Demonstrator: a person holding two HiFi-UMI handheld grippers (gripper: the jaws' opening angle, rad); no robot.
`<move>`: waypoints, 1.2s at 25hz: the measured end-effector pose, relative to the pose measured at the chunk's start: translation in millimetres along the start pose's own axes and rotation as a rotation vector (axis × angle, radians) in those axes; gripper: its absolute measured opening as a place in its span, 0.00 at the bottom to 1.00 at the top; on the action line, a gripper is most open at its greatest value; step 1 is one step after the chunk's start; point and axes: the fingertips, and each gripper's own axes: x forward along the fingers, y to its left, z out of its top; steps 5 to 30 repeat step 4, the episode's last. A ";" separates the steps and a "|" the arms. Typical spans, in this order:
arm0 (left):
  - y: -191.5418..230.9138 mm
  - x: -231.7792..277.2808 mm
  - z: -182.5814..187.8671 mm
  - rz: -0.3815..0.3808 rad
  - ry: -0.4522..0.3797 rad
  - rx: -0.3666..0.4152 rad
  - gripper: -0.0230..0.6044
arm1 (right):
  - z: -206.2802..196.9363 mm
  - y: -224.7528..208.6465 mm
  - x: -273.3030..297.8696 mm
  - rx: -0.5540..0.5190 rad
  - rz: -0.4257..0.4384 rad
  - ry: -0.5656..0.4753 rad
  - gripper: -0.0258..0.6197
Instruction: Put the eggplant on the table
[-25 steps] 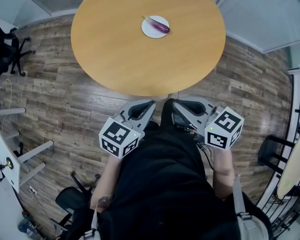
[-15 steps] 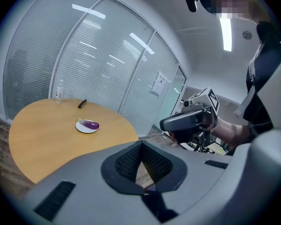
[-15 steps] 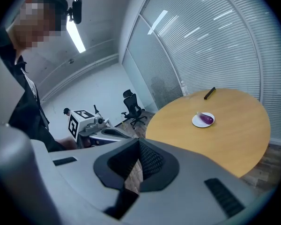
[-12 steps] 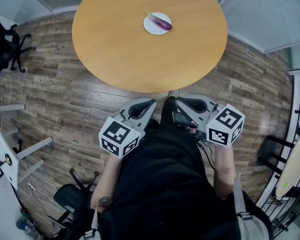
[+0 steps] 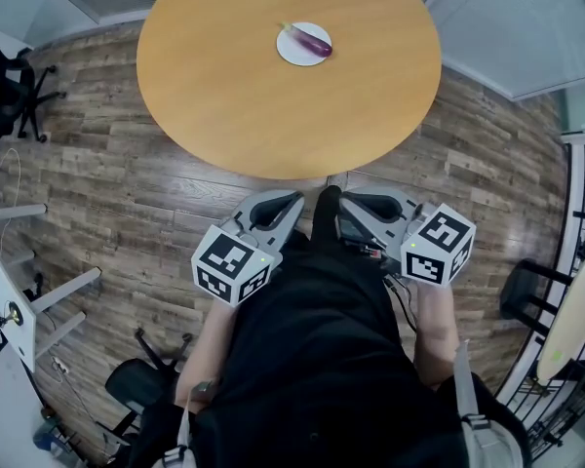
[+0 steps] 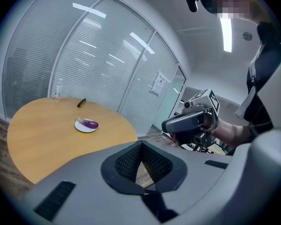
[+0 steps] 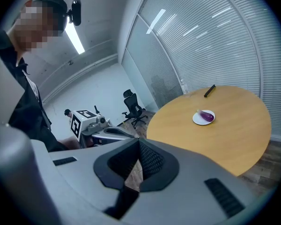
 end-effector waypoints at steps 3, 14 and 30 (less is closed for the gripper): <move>0.3 5.3 -0.3 -0.007 0.005 -0.001 0.05 | 1.1 -1.8 -1.3 -0.008 0.006 -0.002 0.07; 0.5 7.2 -0.5 -0.009 0.007 -0.001 0.05 | 1.3 -2.4 -1.7 -0.010 0.007 -0.003 0.07; 0.5 7.2 -0.5 -0.009 0.007 -0.001 0.05 | 1.3 -2.4 -1.7 -0.010 0.007 -0.003 0.07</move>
